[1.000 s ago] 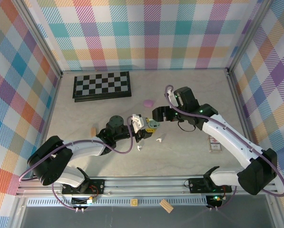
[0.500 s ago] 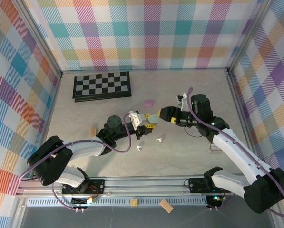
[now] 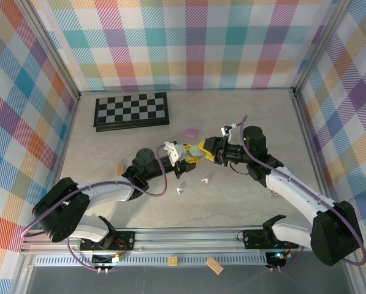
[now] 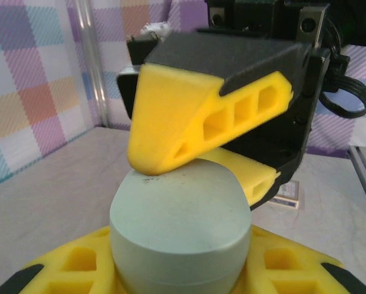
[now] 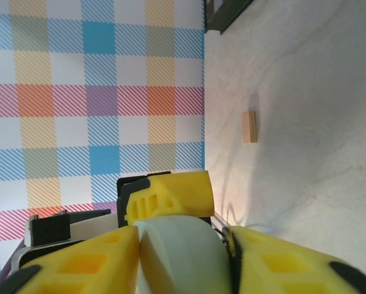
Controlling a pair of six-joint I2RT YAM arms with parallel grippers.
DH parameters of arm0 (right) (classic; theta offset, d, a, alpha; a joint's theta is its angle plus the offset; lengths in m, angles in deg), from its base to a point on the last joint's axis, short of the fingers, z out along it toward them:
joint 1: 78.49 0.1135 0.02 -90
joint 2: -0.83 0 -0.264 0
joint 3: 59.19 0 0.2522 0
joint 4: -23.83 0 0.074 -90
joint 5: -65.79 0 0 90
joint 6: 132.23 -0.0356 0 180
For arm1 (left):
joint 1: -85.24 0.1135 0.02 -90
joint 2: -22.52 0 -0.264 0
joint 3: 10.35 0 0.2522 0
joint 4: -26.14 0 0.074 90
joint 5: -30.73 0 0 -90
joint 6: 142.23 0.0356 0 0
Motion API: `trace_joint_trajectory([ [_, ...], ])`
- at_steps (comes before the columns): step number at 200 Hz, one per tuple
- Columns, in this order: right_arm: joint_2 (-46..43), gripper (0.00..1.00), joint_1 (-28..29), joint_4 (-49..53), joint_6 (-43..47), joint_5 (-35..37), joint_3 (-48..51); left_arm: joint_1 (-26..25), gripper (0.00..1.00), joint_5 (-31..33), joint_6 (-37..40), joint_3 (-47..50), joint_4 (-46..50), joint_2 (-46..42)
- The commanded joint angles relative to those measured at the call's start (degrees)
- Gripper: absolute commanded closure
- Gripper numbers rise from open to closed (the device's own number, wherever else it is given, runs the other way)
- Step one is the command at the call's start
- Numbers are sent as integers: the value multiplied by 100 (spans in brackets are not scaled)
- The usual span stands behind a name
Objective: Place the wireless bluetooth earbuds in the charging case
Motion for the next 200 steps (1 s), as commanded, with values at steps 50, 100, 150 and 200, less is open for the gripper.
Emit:
trace_joint_trajectory([
  [50, 85, 82, 40, -827, -306, -150, 50, 48, 60, 127, 217, -231, 154, -76],
  [100, 127, 85, -112, -677, -212, 92, 143, 52, 26, 230, 218, -187, 234, -105],
  [150, 593, 85, -532, -267, 441, 243, 42, 46, 0, 503, 174, 112, 317, -449],
  [200, 1856, 83, -727, -21, 1394, 536, -639, 49, 0, 810, 177, 551, 893, -955],
])
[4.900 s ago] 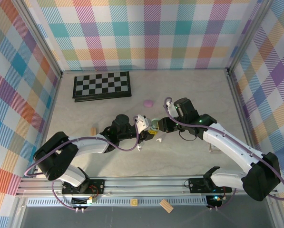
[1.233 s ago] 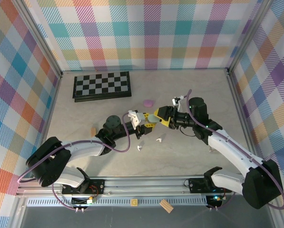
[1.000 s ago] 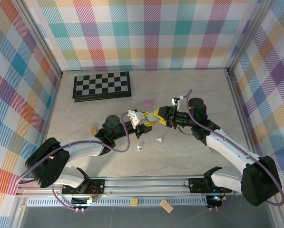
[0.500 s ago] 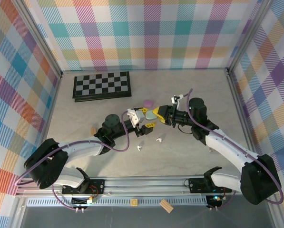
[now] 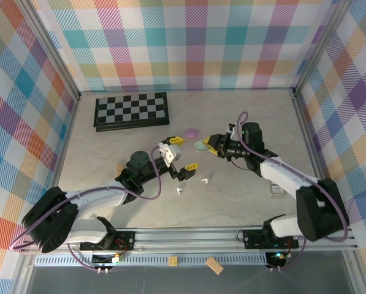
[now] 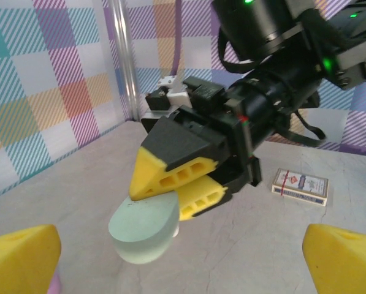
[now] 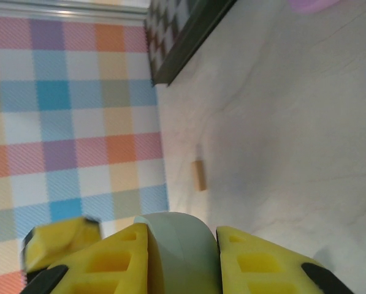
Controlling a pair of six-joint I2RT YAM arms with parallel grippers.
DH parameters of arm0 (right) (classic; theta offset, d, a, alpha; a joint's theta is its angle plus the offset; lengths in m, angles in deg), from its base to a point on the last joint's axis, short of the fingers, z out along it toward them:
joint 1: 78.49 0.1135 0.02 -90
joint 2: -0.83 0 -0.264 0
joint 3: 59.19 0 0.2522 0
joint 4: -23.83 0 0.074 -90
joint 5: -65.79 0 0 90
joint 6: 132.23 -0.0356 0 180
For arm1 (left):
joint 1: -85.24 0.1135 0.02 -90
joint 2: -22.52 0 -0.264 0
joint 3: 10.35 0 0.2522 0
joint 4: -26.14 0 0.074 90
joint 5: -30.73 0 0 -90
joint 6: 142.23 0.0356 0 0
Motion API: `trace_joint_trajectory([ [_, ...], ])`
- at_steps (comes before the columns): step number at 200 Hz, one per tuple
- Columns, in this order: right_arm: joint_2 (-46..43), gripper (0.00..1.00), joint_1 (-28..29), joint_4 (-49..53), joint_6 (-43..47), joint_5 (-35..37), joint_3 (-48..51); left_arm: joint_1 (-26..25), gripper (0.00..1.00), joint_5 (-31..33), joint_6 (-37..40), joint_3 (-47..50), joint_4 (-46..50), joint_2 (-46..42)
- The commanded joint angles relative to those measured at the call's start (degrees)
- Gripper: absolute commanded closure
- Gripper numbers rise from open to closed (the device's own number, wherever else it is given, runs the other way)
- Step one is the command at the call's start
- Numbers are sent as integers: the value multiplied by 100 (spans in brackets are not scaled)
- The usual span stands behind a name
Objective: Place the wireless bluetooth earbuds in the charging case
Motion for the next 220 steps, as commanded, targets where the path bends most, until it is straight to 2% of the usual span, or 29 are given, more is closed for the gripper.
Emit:
trace_joint_trajectory([
  [1, 547, 83, -55, 81, 710, 193, -490, 17, 0, 210, 20, 232, 336, -256],
  [53, 2400, 82, -95, -62, 1196, 412, -1446, 16, 0, 393, -2, 458, 1017, -820],
  [116, 3551, 78, -91, 389, 1702, 835, -2374, 21, 0, 566, -52, 659, 1400, -1303],
  [130, 3572, 72, -94, 598, 1920, 918, -2493, 16, 0, 568, -51, 651, 1430, -1333],
  [156, 3336, 53, -90, 1233, 2581, 1193, -2616, 23, 0, 544, -36, 594, 1426, -1283],
  [184, 2717, 36, -95, 1922, 3446, 1760, -2475, 16, 0, 434, -9, 493, 1358, -1162],
  [203, 2234, 29, -85, 2362, 4119, 2212, -2274, 20, 0, 369, -28, 470, 1280, -1103],
  [220, 1868, 16, -96, 2821, 4940, 2599, -2139, 16, 0, 308, -27, 431, 1245, -1009],
])
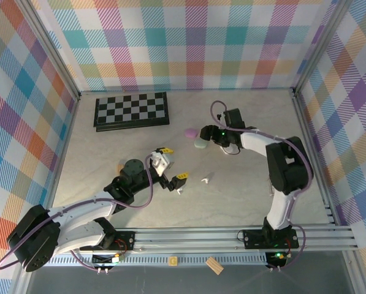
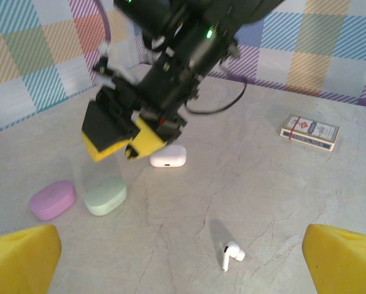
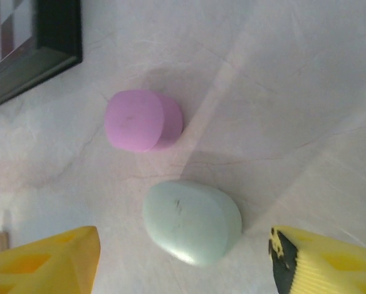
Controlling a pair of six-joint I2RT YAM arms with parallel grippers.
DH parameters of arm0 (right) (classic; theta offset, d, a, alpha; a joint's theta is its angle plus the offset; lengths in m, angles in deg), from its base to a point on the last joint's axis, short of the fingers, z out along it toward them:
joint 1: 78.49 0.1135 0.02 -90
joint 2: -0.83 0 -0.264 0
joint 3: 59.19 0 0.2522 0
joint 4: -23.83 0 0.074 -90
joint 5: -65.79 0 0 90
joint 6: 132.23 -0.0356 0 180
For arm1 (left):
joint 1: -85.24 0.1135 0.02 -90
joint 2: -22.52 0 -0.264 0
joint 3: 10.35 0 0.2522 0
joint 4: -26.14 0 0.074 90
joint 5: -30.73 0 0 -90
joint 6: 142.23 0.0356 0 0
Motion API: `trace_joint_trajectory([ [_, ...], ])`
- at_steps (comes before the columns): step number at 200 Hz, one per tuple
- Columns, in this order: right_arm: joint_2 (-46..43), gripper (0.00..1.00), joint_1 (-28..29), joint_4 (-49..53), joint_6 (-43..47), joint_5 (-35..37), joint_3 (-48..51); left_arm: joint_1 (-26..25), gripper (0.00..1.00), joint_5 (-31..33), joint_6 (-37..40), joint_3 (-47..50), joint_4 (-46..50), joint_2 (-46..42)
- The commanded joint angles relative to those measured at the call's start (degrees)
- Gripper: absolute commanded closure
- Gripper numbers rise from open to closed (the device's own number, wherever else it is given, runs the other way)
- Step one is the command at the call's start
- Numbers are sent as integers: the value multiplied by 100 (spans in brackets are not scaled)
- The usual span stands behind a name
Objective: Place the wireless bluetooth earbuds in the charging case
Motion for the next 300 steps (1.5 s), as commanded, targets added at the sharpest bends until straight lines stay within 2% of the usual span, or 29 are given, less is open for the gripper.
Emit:
trace_joint_trajectory([
  [1, -615, 16, -23, 879, 1425, 769, 179, 16, 0, -156, -20, -182, -156, 101],
  [18, -810, 10, -21, 1474, 2081, 1260, 146, 19, 0, -225, -4, -247, -146, 200],
  [38, -764, 9, -24, 2216, 2632, 1740, -100, 14, 0, -285, -2, -287, -212, 295],
  [66, -346, 11, -21, 3090, 3238, 2048, -572, 11, 0, -309, -2, -305, -305, 395],
  [88, -32, 15, -35, 3382, 3523, 2102, -828, 8, 0, -332, -6, -323, -272, 377],
  [177, 826, 25, -127, 3389, 3707, 2227, -1355, 8, 0, -362, 25, -332, -63, 235],
  [215, 965, 35, -143, 3406, 3759, 2196, -1422, 20, 0, -362, 34, -323, -85, 272],
  [257, 867, 52, -136, 3509, 3755, 2127, -1427, 17, 0, -353, 25, -367, -97, 330],
  [285, 472, 54, -110, 3459, 3707, 1992, -1281, 31, 0, -136, -305, -469, -96, 390],
  [300, 56, 55, -25, 3192, 3733, 1996, -1013, 121, 0, 98, -825, -544, -173, 417],
])
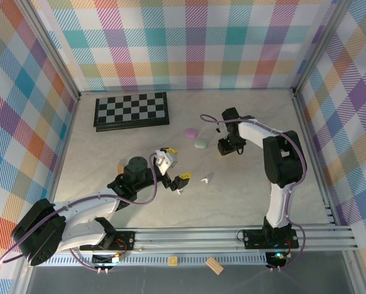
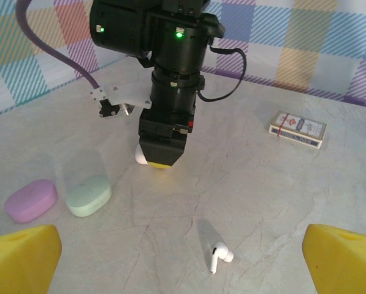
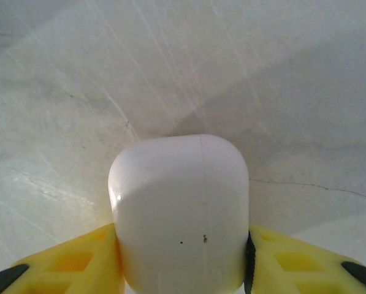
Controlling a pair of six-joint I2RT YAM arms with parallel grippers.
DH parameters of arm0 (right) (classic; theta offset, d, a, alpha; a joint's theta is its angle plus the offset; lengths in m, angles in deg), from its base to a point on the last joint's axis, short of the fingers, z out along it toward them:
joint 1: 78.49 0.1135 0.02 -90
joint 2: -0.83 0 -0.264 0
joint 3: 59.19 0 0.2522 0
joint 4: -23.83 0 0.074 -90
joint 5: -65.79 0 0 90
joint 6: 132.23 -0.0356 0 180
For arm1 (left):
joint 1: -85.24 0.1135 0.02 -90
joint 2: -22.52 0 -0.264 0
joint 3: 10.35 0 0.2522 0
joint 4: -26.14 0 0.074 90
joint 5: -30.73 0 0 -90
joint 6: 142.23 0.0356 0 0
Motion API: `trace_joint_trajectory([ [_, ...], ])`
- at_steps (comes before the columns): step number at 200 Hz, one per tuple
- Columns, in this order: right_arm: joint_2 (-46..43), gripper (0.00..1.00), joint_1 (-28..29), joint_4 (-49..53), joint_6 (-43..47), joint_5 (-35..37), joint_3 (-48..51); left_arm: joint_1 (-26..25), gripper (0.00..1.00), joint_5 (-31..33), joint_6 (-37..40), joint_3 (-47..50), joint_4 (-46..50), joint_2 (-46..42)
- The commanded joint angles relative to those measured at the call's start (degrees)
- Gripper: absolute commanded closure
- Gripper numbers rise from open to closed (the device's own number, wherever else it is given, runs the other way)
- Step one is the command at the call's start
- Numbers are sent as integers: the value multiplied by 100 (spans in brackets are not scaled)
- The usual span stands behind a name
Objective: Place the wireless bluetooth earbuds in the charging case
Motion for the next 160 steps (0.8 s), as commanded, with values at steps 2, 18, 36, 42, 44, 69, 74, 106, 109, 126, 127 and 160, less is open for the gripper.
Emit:
trace_joint_trajectory([
  [2, -802, 55, 98, -194, 21, -118, 288, 141, 0, 335, -718, -309, -150, 32],
  [18, -1357, 57, 251, -620, 55, -49, 665, 332, 0, 566, -1439, -470, 60, 69],
  [36, -2028, 57, 433, -1109, 105, -147, 1075, 622, 0, 462, -2329, -748, 606, 72],
  [42, -2250, 57, 495, -1264, 133, -205, 1196, 684, 0, 517, -2676, -883, 927, 51],
  [44, -2321, 57, 527, -1309, 146, -218, 1237, 709, 0, 545, -2802, -943, 1065, 48],
  [69, -3010, 58, 883, -1353, 311, -333, 1375, 857, 0, 550, -3613, -1845, 2824, 5],
  [74, -3116, 58, 956, -1329, 379, -340, 1380, 866, 1, 501, -3678, -2009, 3139, -3],
  [106, -3675, 56, 1399, -1173, 776, -564, 1447, 864, 13, 36, -3780, -3157, 4912, 167],
  [109, -3723, 56, 1446, -1174, 804, -577, 1464, 859, 15, -15, -3807, -3242, 4983, 182],
  [126, -3990, 56, 1657, -1186, 955, -653, 1532, 857, 24, -327, -3973, -3602, 5577, 240],
  [127, -4008, 56, 1667, -1189, 963, -661, 1535, 857, 24, -353, -3983, -3620, 5597, 249],
  [160, -4359, 56, 1867, -1284, 1088, -1072, 1648, 695, 33, -805, -4143, -3921, 5770, 393],
])
